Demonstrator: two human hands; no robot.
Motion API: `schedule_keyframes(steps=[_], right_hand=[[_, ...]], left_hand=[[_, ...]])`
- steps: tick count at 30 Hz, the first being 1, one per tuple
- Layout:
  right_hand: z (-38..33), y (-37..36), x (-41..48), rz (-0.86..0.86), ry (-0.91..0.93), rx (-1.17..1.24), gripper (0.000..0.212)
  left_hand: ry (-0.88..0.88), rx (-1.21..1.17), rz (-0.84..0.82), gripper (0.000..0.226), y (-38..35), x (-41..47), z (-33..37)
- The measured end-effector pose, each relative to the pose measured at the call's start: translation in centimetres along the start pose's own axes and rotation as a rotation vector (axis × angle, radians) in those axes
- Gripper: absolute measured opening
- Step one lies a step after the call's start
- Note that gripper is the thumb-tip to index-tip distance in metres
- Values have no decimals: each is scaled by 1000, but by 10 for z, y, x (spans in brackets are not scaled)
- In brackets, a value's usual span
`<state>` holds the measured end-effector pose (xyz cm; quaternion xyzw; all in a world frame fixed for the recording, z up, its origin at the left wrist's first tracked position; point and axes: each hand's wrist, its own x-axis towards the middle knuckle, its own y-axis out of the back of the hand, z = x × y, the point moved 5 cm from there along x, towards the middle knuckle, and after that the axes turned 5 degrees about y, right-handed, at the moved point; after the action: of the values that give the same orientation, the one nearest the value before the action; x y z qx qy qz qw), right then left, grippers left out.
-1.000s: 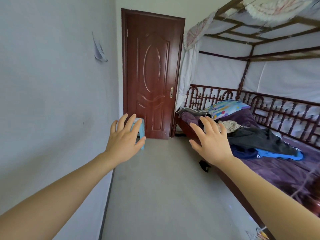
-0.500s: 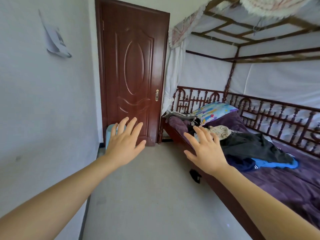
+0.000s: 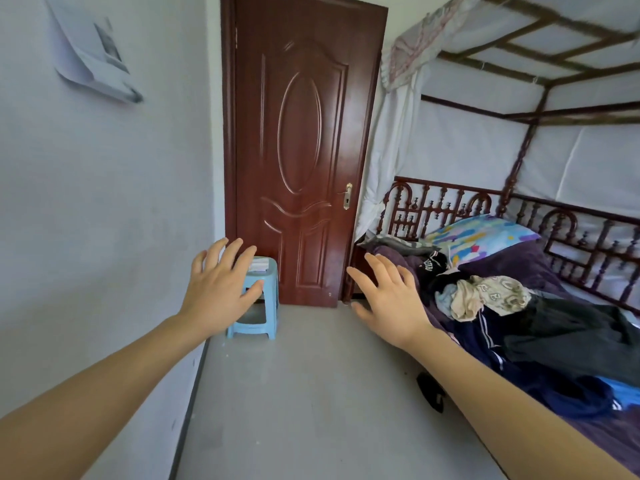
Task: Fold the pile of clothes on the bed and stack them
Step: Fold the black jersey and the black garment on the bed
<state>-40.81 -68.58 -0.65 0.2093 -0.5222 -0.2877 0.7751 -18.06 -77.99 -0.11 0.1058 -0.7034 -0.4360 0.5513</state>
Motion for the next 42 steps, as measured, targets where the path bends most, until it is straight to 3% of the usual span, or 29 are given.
schedule_keyframes(steps=[5,9,15,19,28,32,42], right_hand=[[35,-59,54,-8,-54,-78,68],[68,-101,76,-14,-161,-110,65],[119,-178,66,-211,-195,-245,71],[163,-228,88,-238,-277,-247,68],[220,-370,172,-318,-228,-165,74],[237,-430,192,-405,-198,-220,62],[301,-541,242,-546,-463,-281,53]], left_hand=[[-82,-20,11,56,-60,84,-21],[-137,-166,54,54,-109,146,-14],[-291,-275,118,45,-210,195,13],[-283,-255,66,49,-262,250,22],[-329,-155,29,54,-369,356,12],[-322,-137,-41,58,-434,393,-3],[-516,-294,-41,59,-565,542,-3]])
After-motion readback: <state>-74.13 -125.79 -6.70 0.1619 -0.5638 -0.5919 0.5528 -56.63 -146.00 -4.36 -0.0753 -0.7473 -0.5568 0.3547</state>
